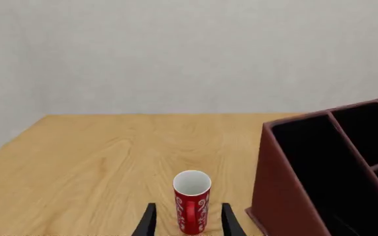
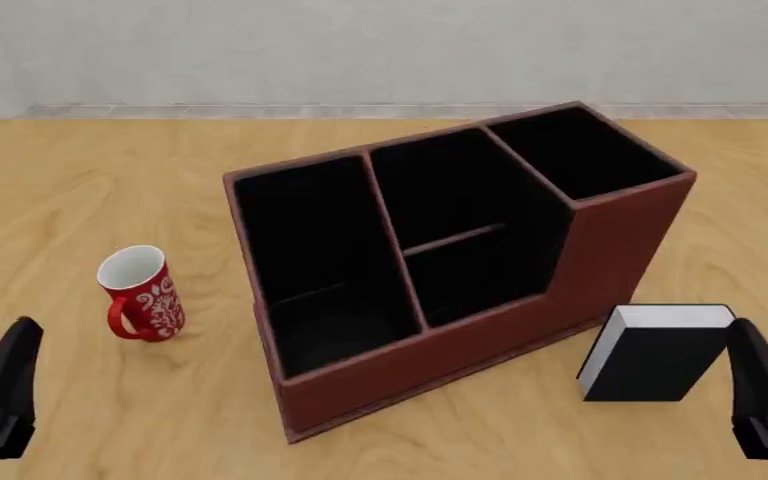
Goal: Pick up the book and place it in the back compartment of the caddy.
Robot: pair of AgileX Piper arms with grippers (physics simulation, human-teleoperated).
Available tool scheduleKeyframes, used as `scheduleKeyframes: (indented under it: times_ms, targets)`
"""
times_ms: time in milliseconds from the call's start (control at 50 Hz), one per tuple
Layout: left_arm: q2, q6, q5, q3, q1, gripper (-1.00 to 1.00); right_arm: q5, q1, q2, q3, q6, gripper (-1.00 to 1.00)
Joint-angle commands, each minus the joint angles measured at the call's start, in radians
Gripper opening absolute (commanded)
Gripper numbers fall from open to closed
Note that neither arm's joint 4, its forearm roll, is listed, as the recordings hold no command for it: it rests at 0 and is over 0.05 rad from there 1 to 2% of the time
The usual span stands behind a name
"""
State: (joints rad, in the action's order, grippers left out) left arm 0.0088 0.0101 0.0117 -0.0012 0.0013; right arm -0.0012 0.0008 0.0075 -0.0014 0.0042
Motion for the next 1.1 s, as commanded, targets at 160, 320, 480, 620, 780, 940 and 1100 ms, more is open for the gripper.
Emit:
scheduleKeyframes:
  times_ms: [160,320,480,620,780,940,1100]
  targets:
    - [0.124,0.003,0.001,-0.131,-0.003,1.00,-0.005,0.000,-0.006,0.000,-0.012,1.00]
    - [0.190,-0.022,-0.007,-0.200,-0.034,1.00,0.005,-0.001,-0.006,-0.007,-0.008,1.00]
    - [0.297,-0.035,0.016,-0.255,-0.104,1.00,0.007,-0.001,-0.003,-0.005,-0.002,1.00]
    - [0.411,0.030,0.049,-0.358,-0.192,1.00,0.009,-0.001,-0.002,-0.007,0.000,1.00]
    - [0.594,0.010,0.082,-0.465,-0.337,1.00,0.004,-0.002,0.005,-0.004,0.005,1.00]
    - [0.671,-0.025,0.057,-0.527,-0.365,1.00,-0.006,-0.003,0.020,-0.003,0.011,1.00]
    - [0.769,-0.002,0.068,-0.579,-0.410,1.00,0.000,-0.002,0.012,-0.004,0.008,1.00]
